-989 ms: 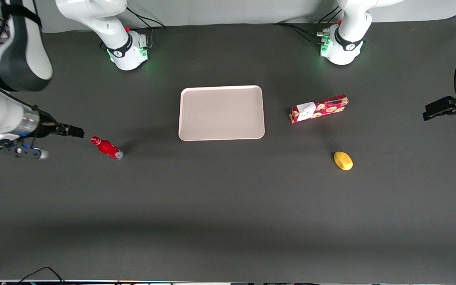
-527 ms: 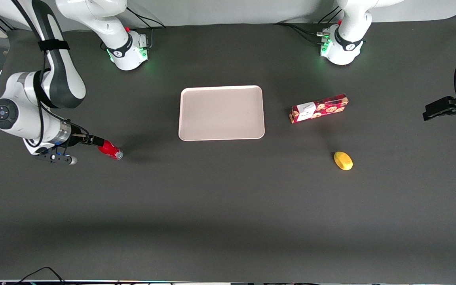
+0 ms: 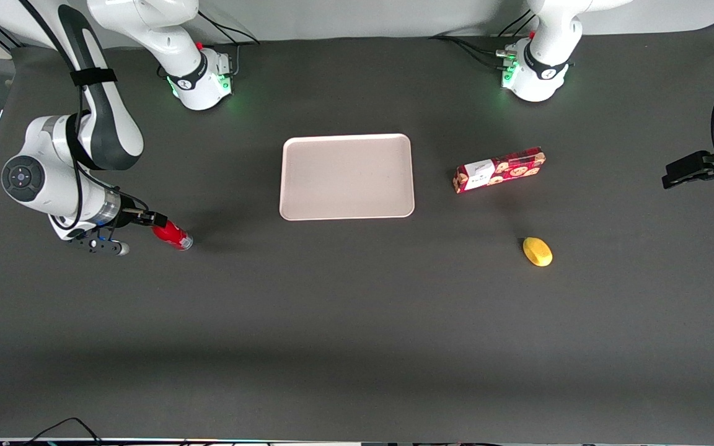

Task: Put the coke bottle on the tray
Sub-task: 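Close the right gripper on the bottle's cap and lift it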

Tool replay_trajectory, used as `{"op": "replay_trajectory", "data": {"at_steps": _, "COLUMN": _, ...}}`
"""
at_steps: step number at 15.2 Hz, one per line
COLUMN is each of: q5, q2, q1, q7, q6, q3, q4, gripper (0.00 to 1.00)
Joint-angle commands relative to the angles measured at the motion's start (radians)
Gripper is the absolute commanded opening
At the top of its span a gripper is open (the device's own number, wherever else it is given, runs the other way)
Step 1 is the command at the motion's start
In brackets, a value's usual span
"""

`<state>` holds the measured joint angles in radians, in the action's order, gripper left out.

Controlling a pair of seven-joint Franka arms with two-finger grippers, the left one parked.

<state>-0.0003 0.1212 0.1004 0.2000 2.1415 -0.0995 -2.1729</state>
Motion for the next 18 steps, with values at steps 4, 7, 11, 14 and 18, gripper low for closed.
{"op": "replay_trajectory", "data": {"at_steps": 4, "q5": -0.015, "q2": -0.025, "q1": 0.010, "q7": 0.019, "q6": 0.017, "q3": -0.005, "q4": -0.013, "gripper": 0.30}}
{"op": "replay_trajectory", "data": {"at_steps": 7, "q5": -0.015, "q2": -0.022, "q1": 0.013, "q7": 0.010, "q6": 0.012, "q3": -0.005, "q4": -0.011, "gripper": 0.08}}
{"op": "replay_trajectory", "data": {"at_steps": 11, "q5": -0.013, "q2": -0.026, "q1": 0.019, "q7": 0.024, "q6": -0.093, "q3": 0.007, "q4": 0.079, "gripper": 0.05}}
{"op": "replay_trajectory", "data": {"at_steps": 14, "q5": -0.003, "q2": -0.026, "q1": 0.024, "q7": 0.029, "q6": -0.334, "q3": 0.018, "q4": 0.252, "gripper": 0.05}}
{"op": "replay_trajectory", "data": {"at_steps": 18, "q5": 0.002, "q2": -0.028, "q1": 0.024, "q7": 0.082, "q6": -0.611, "q3": 0.081, "q4": 0.471, "gripper": 0.05}}
